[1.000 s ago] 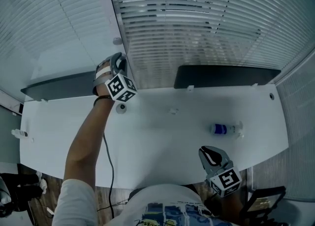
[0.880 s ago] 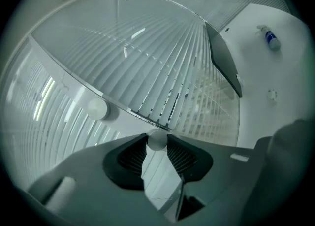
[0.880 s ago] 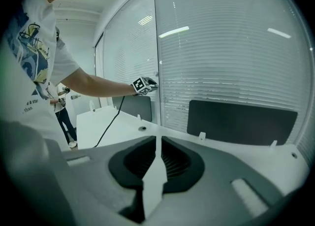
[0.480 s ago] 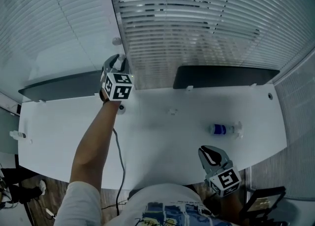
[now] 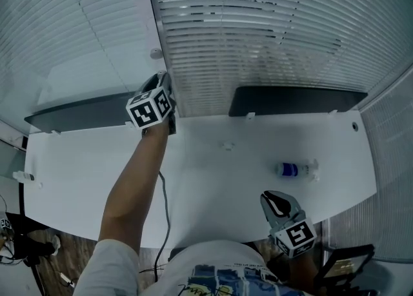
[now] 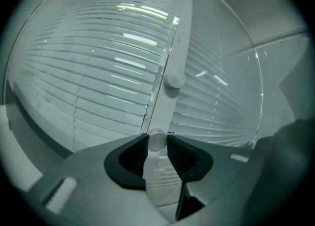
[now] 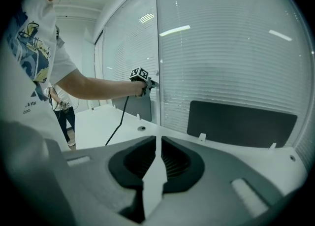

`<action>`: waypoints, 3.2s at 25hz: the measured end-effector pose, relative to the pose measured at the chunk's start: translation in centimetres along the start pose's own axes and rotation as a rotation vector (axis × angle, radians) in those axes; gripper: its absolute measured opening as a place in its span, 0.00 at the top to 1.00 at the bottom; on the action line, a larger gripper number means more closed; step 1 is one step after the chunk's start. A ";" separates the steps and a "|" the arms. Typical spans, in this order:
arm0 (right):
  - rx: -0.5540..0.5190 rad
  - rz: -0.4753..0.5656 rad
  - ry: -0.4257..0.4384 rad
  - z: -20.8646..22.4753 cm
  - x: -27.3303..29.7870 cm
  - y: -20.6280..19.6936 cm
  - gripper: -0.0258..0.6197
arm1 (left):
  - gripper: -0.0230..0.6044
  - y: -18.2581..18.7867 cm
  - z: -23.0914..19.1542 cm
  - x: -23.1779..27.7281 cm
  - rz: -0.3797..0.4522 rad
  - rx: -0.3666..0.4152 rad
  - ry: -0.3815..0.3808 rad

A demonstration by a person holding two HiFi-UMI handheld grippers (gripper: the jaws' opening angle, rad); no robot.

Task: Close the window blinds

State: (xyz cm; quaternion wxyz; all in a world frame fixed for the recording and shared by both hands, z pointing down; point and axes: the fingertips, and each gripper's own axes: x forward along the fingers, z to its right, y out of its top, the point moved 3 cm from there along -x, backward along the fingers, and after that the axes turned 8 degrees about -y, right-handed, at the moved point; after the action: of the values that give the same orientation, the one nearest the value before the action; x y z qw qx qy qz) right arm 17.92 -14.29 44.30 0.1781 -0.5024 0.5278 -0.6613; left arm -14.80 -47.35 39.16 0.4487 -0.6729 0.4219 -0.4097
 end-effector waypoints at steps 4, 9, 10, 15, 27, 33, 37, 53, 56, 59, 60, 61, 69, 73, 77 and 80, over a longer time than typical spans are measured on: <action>0.004 -0.001 -0.002 -0.1 0.0 -0.2 0.92 | 0.76 0.0 0.1 0.1 -0.011 0.028 0.003; 0.008 0.010 0.004 -0.1 0.0 -0.2 0.92 | 0.74 0.1 0.3 0.1 -0.048 0.188 0.015; 0.009 0.010 0.004 -0.1 0.0 -0.2 0.92 | 0.74 0.3 0.4 0.1 -0.055 0.242 0.022; 0.012 0.009 -0.001 -0.1 0.0 -0.1 0.92 | 0.70 0.7 1.1 -0.2 -0.101 0.611 0.044; 0.017 0.011 0.002 -0.7 -0.1 0.0 0.92 | 0.71 -0.9 2.4 0.8 -0.267 1.391 0.081; 0.019 0.007 -0.006 -0.6 -0.1 0.1 0.92 | 0.75 -1.2 2.1 1.2 -0.268 1.383 0.077; 0.022 0.005 -0.004 -0.6 -0.1 0.0 0.92 | 0.76 -0.8 1.9 1.0 -0.221 1.166 0.072; 0.024 0.002 -0.006 -0.1 0.0 0.3 0.92 | 0.76 0.3 0.1 0.3 -0.004 0.143 0.021; 0.025 0.002 -0.005 -0.1 0.0 0.3 0.92 | 0.76 0.3 -0.4 0.1 0.034 -0.038 -0.005; 0.023 0.005 -0.003 -0.1 0.0 0.3 0.92 | 0.76 0.2 -0.5 0.2 0.050 -0.127 -0.032; 0.023 0.003 -0.003 -0.2 0.1 0.4 0.92 | 0.76 0.3 -0.5 0.2 0.042 -0.086 -0.026; 0.022 0.002 -0.003 -0.2 0.1 0.5 0.92 | 0.76 0.4 -0.4 0.2 0.027 -0.017 -0.018; 0.021 0.005 -0.003 -0.1 0.1 0.6 0.92 | 0.67 0.0 0.1 0.1 -0.113 0.656 0.022; 0.021 0.000 0.000 -0.2 0.1 0.7 0.92 | 0.67 -0.6 1.7 0.1 -0.162 0.984 0.003; 0.019 0.007 -0.002 -0.3 0.1 0.9 0.92 | 0.68 -1.1 2.1 0.5 -0.230 1.253 0.006; 0.021 0.002 -0.003 -0.3 0.0 0.7 0.92 | 0.72 -1.3 1.8 0.9 -0.279 1.402 0.026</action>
State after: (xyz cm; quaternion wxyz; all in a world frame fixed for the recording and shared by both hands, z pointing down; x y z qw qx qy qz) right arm 17.48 -14.35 43.71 0.1847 -0.5009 0.5210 -0.6660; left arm -12.61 -47.41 40.06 0.7139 -0.2688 -0.0254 -0.6461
